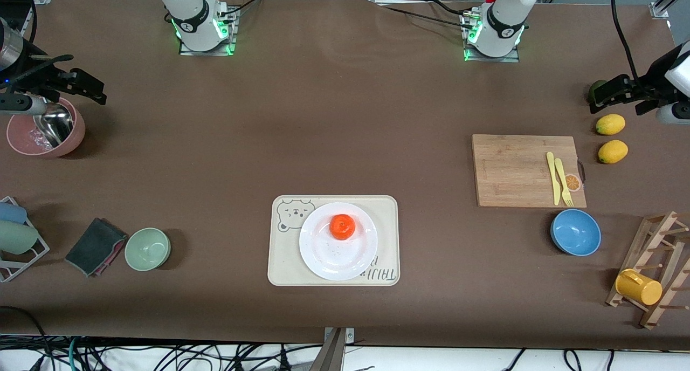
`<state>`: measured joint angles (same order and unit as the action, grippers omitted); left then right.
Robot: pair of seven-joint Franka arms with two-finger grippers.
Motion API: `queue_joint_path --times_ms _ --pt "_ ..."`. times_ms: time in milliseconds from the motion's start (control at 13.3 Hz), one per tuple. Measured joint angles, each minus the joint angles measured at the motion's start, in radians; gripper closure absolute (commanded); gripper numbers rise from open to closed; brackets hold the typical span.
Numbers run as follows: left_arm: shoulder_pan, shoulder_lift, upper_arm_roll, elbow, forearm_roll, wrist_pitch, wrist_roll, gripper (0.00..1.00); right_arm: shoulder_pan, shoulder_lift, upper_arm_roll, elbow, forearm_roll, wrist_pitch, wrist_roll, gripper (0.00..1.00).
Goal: Place orange and plate with both arms
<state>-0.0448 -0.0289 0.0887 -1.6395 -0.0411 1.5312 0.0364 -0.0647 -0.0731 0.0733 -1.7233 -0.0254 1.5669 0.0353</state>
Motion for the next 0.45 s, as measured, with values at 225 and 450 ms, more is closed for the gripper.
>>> queue_joint_path --times_ms 225,450 --pt "0.0 0.0 0.0 0.0 0.0 0.0 0.0 0.0 -0.001 0.0 0.0 0.0 0.0 0.0 0.0 0.0" --pt "0.0 0.0 0.0 0.0 0.0 -0.005 0.0 0.0 -0.001 0.0 0.0 0.0 0.0 0.002 0.0 0.0"
